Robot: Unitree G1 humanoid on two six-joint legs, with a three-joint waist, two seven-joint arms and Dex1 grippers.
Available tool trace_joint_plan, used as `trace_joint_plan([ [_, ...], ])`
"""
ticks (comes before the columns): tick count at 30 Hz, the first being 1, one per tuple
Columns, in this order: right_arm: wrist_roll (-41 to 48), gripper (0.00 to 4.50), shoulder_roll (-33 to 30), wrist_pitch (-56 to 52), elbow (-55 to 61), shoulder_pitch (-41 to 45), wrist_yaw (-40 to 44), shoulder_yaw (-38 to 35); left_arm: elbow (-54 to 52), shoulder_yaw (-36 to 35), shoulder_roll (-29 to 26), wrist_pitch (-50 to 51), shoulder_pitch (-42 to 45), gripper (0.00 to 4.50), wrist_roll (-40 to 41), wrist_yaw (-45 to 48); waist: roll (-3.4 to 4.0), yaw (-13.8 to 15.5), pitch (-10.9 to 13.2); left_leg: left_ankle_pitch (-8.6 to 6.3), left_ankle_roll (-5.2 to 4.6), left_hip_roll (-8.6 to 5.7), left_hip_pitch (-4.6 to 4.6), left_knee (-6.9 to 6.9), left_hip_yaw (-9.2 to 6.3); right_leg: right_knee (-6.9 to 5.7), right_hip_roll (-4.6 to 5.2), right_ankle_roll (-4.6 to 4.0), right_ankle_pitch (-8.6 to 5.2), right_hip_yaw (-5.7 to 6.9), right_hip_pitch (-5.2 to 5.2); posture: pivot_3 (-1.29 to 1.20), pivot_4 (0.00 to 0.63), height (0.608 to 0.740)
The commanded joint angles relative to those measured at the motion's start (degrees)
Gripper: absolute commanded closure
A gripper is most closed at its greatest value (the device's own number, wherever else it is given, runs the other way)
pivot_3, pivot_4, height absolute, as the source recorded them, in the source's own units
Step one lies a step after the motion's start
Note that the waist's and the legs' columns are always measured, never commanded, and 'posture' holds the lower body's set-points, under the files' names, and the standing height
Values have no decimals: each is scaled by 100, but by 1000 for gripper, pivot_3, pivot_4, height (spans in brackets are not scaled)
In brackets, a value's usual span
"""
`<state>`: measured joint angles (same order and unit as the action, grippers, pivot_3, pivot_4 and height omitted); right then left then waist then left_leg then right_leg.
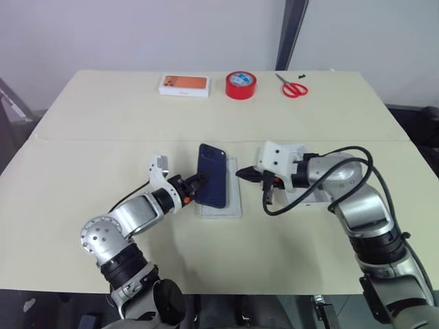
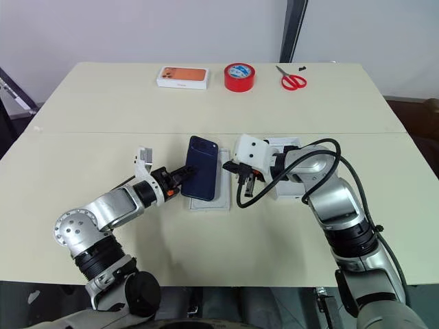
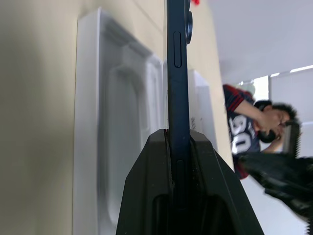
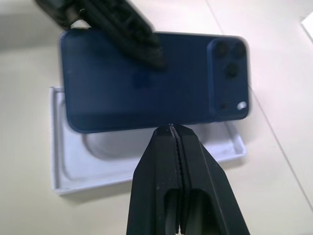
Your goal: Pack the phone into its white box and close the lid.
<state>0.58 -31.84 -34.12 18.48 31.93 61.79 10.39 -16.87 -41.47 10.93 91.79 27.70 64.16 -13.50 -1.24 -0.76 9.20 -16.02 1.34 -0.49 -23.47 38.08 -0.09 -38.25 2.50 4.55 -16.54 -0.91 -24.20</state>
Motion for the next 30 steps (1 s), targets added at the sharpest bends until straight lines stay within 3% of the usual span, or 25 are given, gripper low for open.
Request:
trace_joint_plan([
  [1,176,4500,-57,76,135,88,-159,-50,-58,340,350,-134,-321,4484,132,25,0,15,0,4,7,0,-2,1,0,3,0,0,0,0,0,0,150,729],
  [2,196,4500,-71,84,125,94,-185,-34,-28,394,331,-141,-335,4484,142,44,-1,18,0,8,14,0,-4,2,0,6,1,0,0,0,1,0,150,729],
  [4,215,4500,-96,115,94,116,-233,6,33,519,266,-100,-329,3544,114,56,-1,28,0,8,15,-1,-5,4,1,10,2,0,0,1,3,0,150,729],
  [5,224,4500,-106,125,85,123,-250,20,51,571,236,-100,-333,3293,111,62,-1,25,0,8,15,-1,-5,4,1,10,2,0,0,1,3,0,150,729],
  [12,261,4500,-178,222,9,175,-363,124,36,910,-258,-114,-497,45,216,292,2,10,-2,8,15,-1,2,4,0,8,2,0,0,1,10,0,150,729],
  [26,319,4500,-238,296,-105,190,-474,212,-347,1389,-2022,-432,-472,45,1042,1043,1,20,-1,9,16,-1,7,5,-1,12,3,0,0,2,17,0,150,729],
  [30,233,4500,-298,185,-194,239,-525,280,-527,1521,-2669,-1224,-510,45,519,1487,1,2,-1,9,16,-1,6,5,-2,12,4,0,0,3,17,0,150,729],
])
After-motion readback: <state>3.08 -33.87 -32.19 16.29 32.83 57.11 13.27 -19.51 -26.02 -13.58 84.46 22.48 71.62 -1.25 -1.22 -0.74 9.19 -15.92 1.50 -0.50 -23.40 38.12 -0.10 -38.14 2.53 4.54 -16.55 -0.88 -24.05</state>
